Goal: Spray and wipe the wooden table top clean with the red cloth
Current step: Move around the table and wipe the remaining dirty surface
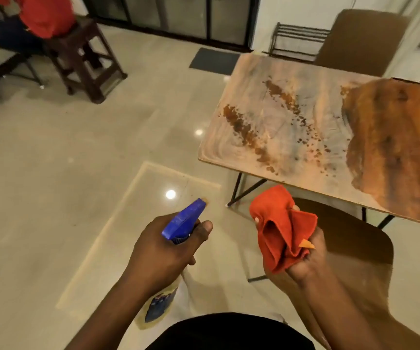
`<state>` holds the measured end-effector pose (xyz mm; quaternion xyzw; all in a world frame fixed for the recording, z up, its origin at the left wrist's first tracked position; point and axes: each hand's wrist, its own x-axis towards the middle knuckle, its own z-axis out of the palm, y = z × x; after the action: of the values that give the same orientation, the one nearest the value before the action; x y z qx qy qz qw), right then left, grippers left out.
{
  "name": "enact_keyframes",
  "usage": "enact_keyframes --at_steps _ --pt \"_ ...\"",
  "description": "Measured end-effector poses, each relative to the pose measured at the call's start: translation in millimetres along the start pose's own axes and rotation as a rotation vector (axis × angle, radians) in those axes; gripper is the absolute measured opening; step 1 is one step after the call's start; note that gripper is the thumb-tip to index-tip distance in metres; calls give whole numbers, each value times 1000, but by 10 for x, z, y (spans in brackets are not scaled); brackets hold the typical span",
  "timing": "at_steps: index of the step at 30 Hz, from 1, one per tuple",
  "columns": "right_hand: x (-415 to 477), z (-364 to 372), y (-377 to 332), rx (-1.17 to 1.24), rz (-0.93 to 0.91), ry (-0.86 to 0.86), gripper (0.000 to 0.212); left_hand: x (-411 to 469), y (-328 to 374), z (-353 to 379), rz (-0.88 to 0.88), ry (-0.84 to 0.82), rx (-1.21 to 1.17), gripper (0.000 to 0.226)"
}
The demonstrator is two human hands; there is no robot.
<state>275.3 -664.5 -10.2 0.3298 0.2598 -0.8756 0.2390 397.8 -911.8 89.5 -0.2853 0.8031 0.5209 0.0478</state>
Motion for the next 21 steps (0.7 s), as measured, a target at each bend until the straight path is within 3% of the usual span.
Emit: enact_keyframes --at_steps 1,4,7,10,13,16,21 --pt "19 58 -28 17 -54 -14 59 191 32 -46 27 -31 27 47" --pt "3 160 -109 98 -195 13 24 704 190 -152 120 -159 161 49" --pt "57 76 -133 132 -248 163 42 1070 444 -170 182 -284 180 57" --pt "34 169 -60 163 -322 200 29 1504 691 -96 253 -407 267 47" --pt "81 177 -73 251 -390 274 59 1830 940 124 319 -510 338 44" --pt "151 162 -182 346 -485 321 36 2126 1158 395 369 -603 361 48" --pt "367 95 -722 395 -591 393 39 2563 1422 920 369 -666 491 56"
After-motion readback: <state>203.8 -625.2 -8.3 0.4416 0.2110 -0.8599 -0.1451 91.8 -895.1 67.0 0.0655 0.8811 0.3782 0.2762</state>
